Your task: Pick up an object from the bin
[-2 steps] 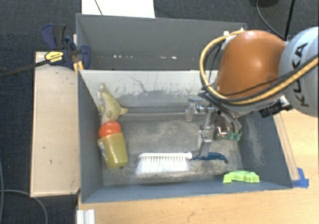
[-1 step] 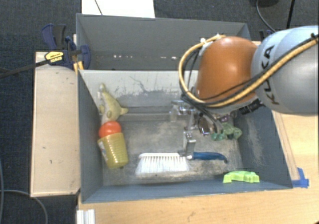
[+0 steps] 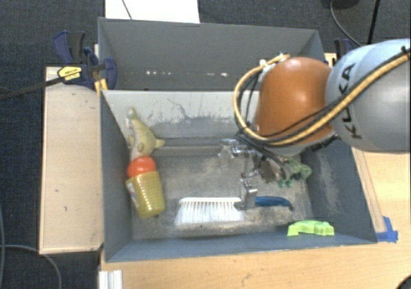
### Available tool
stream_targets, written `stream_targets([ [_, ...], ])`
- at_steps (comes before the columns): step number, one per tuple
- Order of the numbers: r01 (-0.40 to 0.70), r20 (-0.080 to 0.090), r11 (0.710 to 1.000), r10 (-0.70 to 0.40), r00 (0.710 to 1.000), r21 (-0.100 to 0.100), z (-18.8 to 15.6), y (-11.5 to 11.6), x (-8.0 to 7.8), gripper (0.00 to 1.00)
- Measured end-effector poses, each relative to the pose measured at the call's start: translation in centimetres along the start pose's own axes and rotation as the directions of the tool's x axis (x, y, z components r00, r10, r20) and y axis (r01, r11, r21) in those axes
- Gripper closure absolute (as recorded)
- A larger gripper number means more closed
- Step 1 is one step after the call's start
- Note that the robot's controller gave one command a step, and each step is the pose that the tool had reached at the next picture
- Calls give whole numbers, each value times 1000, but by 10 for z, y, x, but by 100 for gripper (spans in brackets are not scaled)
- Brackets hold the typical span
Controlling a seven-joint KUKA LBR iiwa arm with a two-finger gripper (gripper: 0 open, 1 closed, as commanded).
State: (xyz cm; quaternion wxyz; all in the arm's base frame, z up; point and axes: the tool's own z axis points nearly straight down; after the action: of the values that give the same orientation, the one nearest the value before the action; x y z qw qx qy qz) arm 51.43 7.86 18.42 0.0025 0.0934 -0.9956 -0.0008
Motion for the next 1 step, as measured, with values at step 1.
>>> stream_targets([
  [1, 137, 18, 991, -137, 990, 5, 33, -8, -28, 0],
])
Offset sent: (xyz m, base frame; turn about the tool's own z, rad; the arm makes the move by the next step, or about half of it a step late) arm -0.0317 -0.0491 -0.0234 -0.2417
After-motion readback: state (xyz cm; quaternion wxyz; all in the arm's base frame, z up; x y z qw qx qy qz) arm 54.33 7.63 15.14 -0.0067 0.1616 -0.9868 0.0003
